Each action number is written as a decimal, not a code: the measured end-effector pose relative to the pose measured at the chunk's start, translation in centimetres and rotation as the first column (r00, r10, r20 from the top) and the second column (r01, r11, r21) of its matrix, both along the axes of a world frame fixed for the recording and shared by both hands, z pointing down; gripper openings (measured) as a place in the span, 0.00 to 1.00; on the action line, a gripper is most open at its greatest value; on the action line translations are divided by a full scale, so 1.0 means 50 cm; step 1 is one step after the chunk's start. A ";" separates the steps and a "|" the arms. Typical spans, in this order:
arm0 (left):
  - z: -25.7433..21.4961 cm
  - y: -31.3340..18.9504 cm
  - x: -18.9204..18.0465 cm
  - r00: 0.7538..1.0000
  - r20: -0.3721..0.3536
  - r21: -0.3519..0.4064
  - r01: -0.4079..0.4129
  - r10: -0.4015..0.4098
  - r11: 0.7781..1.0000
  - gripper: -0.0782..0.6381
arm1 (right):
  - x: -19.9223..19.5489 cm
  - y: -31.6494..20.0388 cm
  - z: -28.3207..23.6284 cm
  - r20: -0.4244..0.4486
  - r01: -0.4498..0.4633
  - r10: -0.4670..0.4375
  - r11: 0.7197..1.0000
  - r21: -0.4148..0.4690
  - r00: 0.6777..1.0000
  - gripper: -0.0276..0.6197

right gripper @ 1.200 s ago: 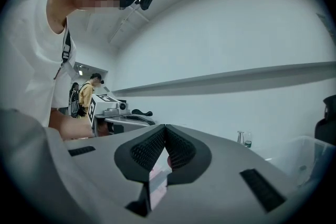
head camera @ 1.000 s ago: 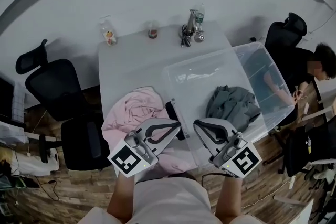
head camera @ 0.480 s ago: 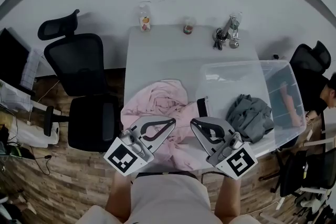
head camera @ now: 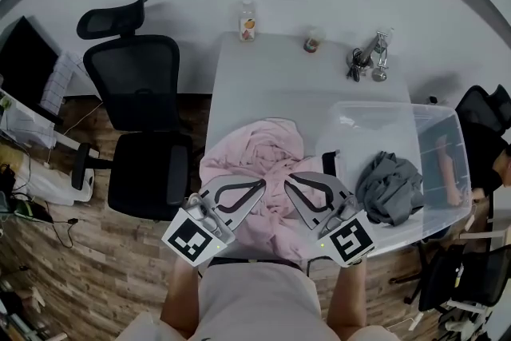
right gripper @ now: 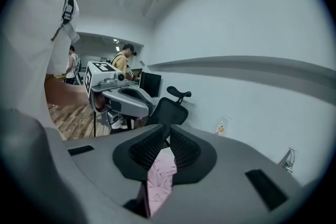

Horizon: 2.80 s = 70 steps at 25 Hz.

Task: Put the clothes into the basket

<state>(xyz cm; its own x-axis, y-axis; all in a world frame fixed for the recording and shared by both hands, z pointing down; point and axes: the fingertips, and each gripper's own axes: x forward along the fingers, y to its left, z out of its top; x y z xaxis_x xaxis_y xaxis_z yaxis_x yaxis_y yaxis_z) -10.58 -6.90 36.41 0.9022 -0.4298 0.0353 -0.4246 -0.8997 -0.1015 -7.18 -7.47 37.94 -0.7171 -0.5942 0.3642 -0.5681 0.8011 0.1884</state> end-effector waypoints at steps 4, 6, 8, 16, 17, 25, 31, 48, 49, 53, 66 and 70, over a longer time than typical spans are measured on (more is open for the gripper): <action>0.018 -0.008 -0.025 0.999 0.025 0.003 0.023 -0.023 1.000 0.12 | -0.027 -0.011 0.043 -0.119 0.038 -0.040 0.999 -0.017 0.992 0.19; 0.027 -0.011 -0.034 0.999 0.038 -0.001 0.030 -0.030 1.000 0.12 | -0.037 -0.016 0.068 -0.186 0.057 -0.061 0.998 -0.024 0.981 0.25; 0.036 -0.014 -0.041 0.998 0.047 -0.002 0.035 -0.035 0.999 0.12 | -0.050 -0.019 0.091 -0.231 0.062 -0.070 0.997 -0.039 0.971 0.30; 0.088 -0.038 -0.073 0.994 0.091 -0.044 0.061 -0.057 0.997 0.12 | -0.092 -0.038 0.208 -0.363 0.077 -0.114 0.990 -0.116 0.925 0.49; 0.094 -0.041 -0.076 0.994 0.094 -0.050 0.063 -0.058 0.997 0.12 | -0.095 -0.041 0.223 -0.362 0.074 -0.118 0.988 -0.133 0.925 0.51; 0.134 -0.064 -0.095 0.990 0.129 -0.076 0.070 -0.060 0.995 0.12 | -0.114 -0.051 0.333 -0.370 0.054 -0.145 0.968 -0.246 0.918 0.68; 0.185 -0.069 -0.100 0.981 0.192 -0.076 0.043 -0.028 0.996 0.12 | -0.129 -0.047 0.388 -0.371 0.045 -0.166 0.949 -0.313 0.914 0.75; 0.351 -0.088 -0.097 0.956 0.288 -0.184 0.003 0.051 0.983 0.12 | -0.142 -0.044 0.599 -0.391 -0.089 -0.115 0.879 -0.468 0.913 0.93; 0.361 -0.088 -0.096 0.954 0.295 -0.192 0.000 0.057 0.981 0.12 | -0.142 -0.044 0.611 -0.401 -0.097 -0.115 0.877 -0.471 0.909 0.93; 0.395 -0.089 -0.091 0.948 0.308 -0.225 -0.004 0.075 0.974 0.12 | -0.139 -0.043 0.655 -0.426 -0.125 -0.110 0.864 -0.487 0.898 0.93; 0.435 -0.096 -0.093 0.939 0.326 -0.266 -0.015 0.105 0.964 0.12 | -0.110 -0.085 0.752 -0.503 -0.231 -0.035 0.859 -0.457 0.864 0.93; 0.443 -0.097 -0.095 0.940 0.325 -0.278 -0.012 0.106 0.961 0.12 | -0.108 -0.090 0.769 -0.484 -0.238 -0.027 0.846 -0.477 0.875 0.93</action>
